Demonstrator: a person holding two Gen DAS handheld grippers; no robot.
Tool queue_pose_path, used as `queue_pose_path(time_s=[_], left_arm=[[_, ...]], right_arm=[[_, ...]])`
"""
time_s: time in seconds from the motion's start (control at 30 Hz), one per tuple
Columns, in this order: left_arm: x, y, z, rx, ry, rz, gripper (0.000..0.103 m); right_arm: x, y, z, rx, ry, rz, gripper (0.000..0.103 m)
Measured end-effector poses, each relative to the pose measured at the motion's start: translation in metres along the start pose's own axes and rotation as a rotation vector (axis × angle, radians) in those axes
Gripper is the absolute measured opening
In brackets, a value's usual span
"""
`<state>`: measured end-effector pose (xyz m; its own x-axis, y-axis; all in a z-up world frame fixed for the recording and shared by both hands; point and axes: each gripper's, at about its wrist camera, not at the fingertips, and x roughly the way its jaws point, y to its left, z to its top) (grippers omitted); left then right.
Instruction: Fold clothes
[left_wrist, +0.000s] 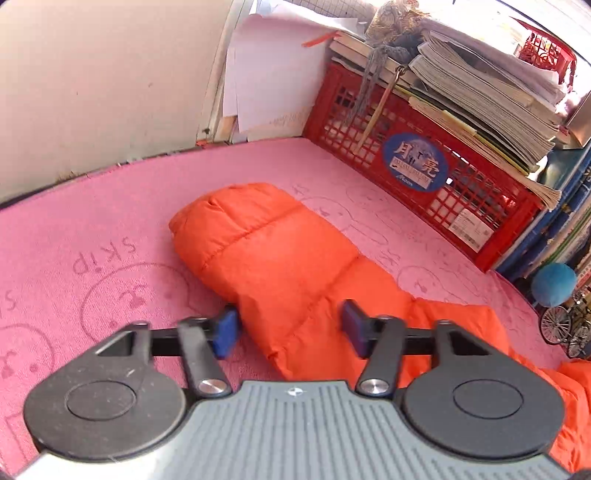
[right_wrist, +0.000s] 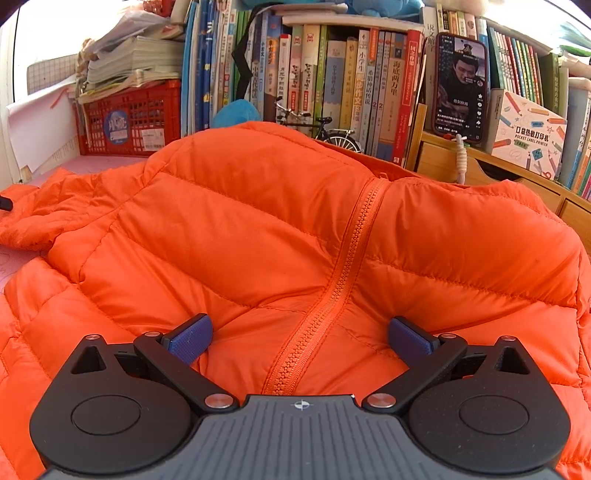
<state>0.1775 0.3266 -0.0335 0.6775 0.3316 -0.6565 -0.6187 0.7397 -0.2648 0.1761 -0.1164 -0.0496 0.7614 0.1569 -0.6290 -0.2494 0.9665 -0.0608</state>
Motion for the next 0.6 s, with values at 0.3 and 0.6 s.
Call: queue_pose_path(time_s=[0.3, 0.6], left_arm=[[0.006, 0.008, 0.044, -0.076, -0.029, 0.098, 0.024], [-0.047, -0.005, 0.010, 0.190, -0.043, -0.049, 0.074]], right_arm=[[-0.080, -0.053, 0.037, 0.069, -0.210, 0.031, 0.099], [-0.048, -0.151, 0.055, 0.284, -0.108, -0.156, 0.099]])
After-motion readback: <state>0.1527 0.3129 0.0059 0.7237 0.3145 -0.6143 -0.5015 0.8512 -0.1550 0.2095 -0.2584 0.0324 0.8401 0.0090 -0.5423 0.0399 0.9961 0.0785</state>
